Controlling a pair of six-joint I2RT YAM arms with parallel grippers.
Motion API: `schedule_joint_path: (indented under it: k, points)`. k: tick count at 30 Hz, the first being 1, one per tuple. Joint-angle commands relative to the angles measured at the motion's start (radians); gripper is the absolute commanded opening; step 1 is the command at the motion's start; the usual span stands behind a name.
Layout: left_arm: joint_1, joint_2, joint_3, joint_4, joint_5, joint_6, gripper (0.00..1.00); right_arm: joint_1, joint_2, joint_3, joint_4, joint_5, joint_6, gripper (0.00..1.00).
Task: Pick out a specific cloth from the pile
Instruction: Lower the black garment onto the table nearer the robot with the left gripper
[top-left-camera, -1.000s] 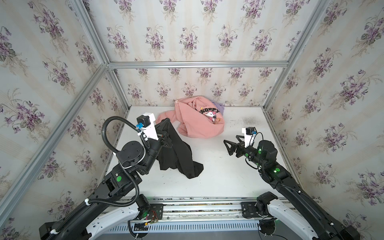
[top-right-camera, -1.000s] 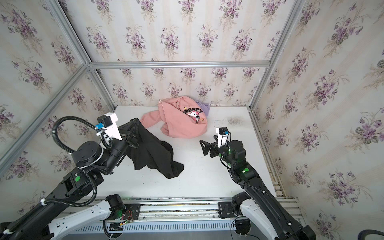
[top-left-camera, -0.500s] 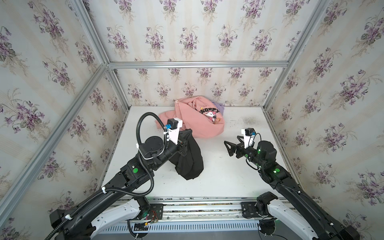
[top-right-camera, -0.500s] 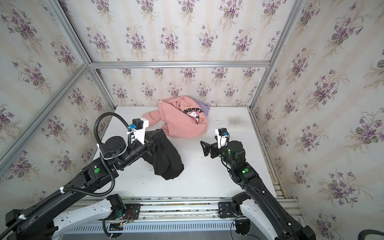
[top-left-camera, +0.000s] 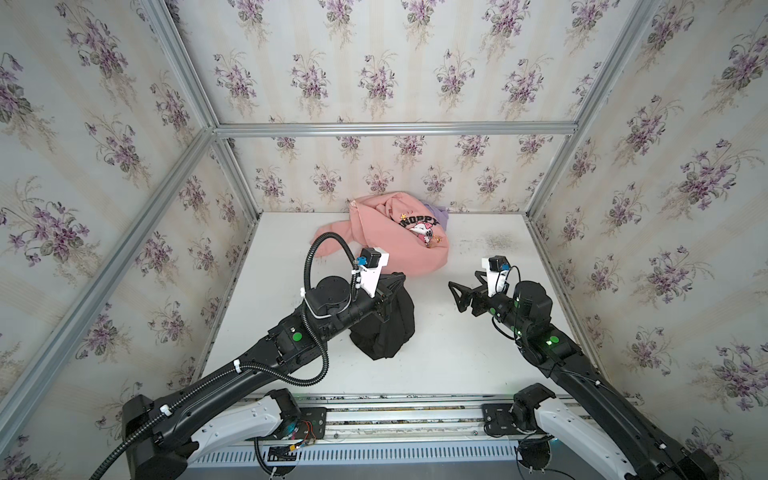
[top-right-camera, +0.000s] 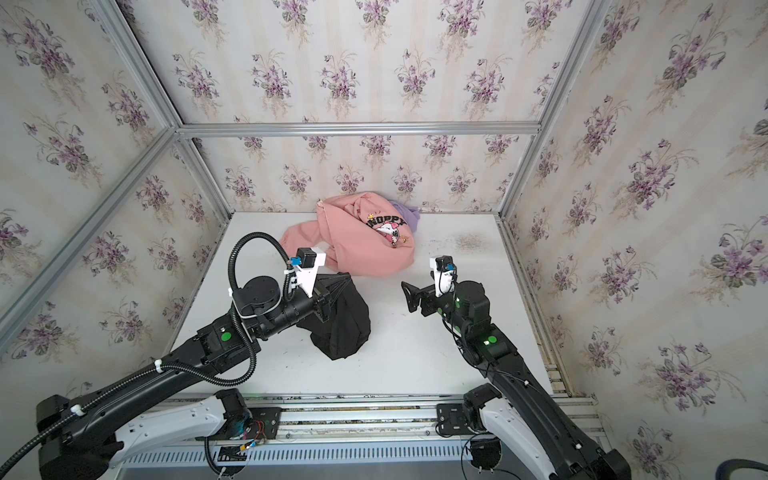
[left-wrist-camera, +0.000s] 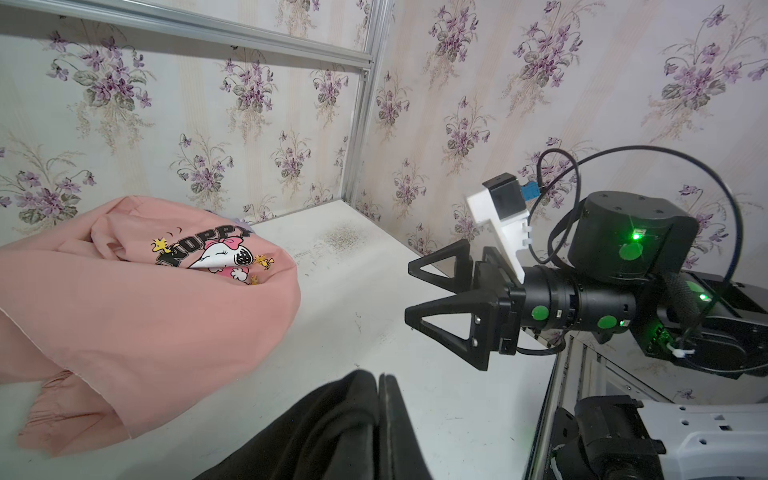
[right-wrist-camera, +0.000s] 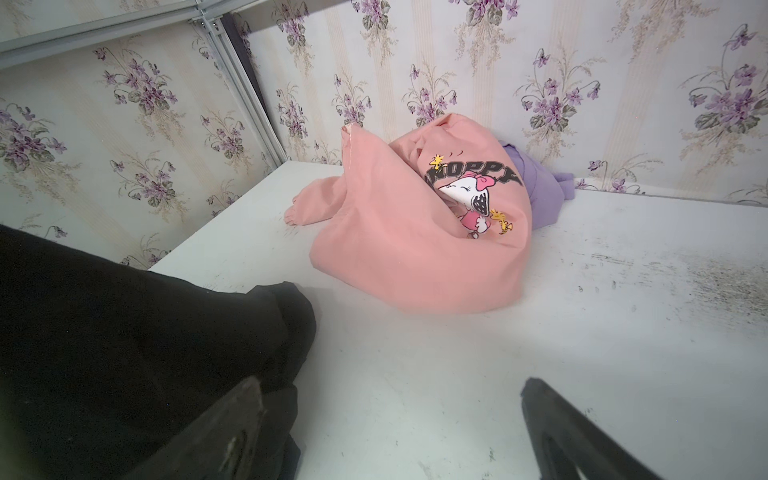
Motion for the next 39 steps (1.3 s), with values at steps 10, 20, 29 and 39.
schedule_joint_path:
  k: [10, 20, 29, 39]
  points:
    - [0.000, -0.105, -0.138, -0.018, -0.161, -0.051, 0.00, 0.003, 0.041, 0.014, 0.038, -0.013, 0.033, 0.99]
    - [0.004, -0.137, -0.197, -0.152, -0.345, -0.102, 0.00, 0.018, 0.067, 0.019, 0.052, -0.018, 0.042, 1.00]
    - [0.103, -0.091, -0.199, -0.273, -0.407, -0.218, 0.00, 0.043, 0.078, 0.015, 0.053, -0.018, 0.054, 0.99]
    - [0.405, -0.030, -0.292, -0.258, -0.081, -0.357, 0.02, 0.140, 0.141, 0.004, 0.102, 0.017, 0.069, 1.00]
